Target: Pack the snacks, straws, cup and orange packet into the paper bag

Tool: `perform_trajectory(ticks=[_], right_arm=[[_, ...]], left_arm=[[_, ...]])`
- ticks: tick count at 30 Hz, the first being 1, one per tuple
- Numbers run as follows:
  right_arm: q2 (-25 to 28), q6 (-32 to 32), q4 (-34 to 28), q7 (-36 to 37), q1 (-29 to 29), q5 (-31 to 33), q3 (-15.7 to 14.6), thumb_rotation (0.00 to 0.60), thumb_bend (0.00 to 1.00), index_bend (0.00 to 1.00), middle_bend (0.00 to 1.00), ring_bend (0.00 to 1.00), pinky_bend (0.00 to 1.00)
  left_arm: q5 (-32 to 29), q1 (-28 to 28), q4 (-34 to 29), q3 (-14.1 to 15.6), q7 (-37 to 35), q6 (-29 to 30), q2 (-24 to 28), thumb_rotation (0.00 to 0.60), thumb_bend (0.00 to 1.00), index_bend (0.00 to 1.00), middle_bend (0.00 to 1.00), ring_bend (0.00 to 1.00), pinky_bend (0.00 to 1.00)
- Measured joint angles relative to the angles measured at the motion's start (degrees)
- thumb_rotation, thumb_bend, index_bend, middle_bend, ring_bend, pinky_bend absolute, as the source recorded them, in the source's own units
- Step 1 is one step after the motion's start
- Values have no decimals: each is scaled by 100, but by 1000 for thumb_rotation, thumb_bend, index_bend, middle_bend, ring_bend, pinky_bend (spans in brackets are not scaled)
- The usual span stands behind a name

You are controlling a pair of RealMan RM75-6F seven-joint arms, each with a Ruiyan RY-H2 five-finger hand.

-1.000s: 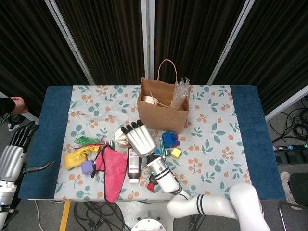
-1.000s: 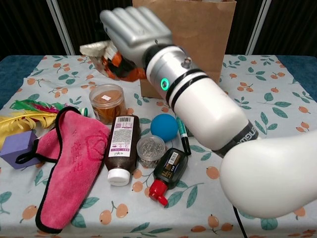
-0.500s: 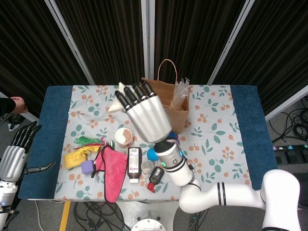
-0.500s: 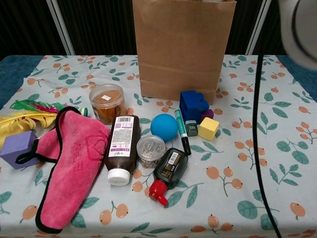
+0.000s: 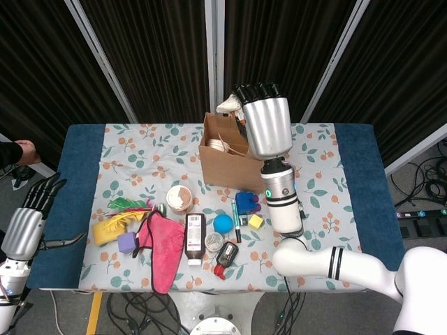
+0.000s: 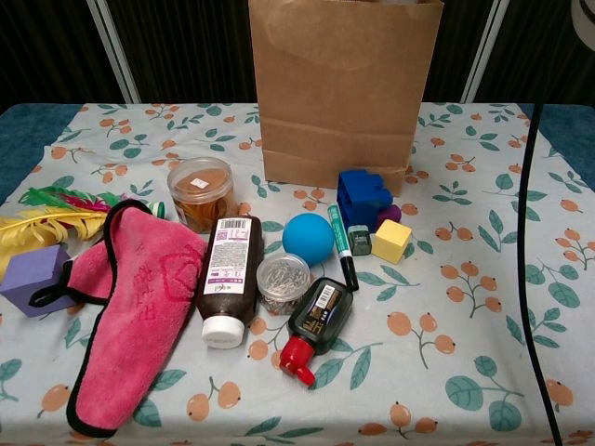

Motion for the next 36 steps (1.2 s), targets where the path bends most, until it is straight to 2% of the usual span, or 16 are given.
perform_trajectory(ticks=[11, 13, 16, 18, 23, 28, 31, 34, 36], right_arm=[[-216, -81, 339, 421, 113, 993, -147, 600, 281, 388, 468, 395, 360], [-230, -94, 398, 450, 138, 1079, -191, 600, 247, 340, 424, 345, 313], [-222, -152, 388, 455, 158, 1277, -219, 600, 125, 195, 333, 189, 177], [-183, -239, 325, 486, 169, 1438, -236, 600, 57, 141, 296, 124, 125], [-5, -336, 169, 604, 178, 1493, -308, 600, 8, 92, 252, 85, 90], [265, -65, -332, 724, 41, 1179, -363, 600, 9, 89, 252, 90, 85], [649, 254, -920, 630, -222, 805, -501, 600, 1, 106, 245, 89, 68], [1279, 633, -1760, 477, -731, 286, -808, 600, 1, 131, 236, 76, 51], [1886, 903, -2398, 396, -1277, -185, -1188, 600, 24, 135, 230, 60, 18]], left_arm=[[-63, 20, 36, 22, 20, -35, -12, 215, 0, 55, 39, 28, 69], [-73, 30, 39, 28, 18, -34, -20, 215, 0, 55, 39, 27, 69], [-67, 37, 51, 38, 36, -29, -23, 218, 0, 56, 39, 28, 69], [-83, 41, 55, 34, 36, -30, -17, 216, 0, 56, 39, 28, 69], [-72, 42, 26, 25, 48, -14, -13, 217, 0, 56, 39, 28, 69], [-18, 20, 1, 58, 83, -57, -13, 218, 0, 55, 39, 28, 69], [23, -11, -14, 87, 90, -118, -15, 219, 0, 55, 39, 28, 69], [104, -58, -16, 146, 123, -220, -17, 218, 0, 56, 39, 28, 69], [176, -100, -9, 201, 184, -310, -21, 220, 0, 56, 39, 27, 69]])
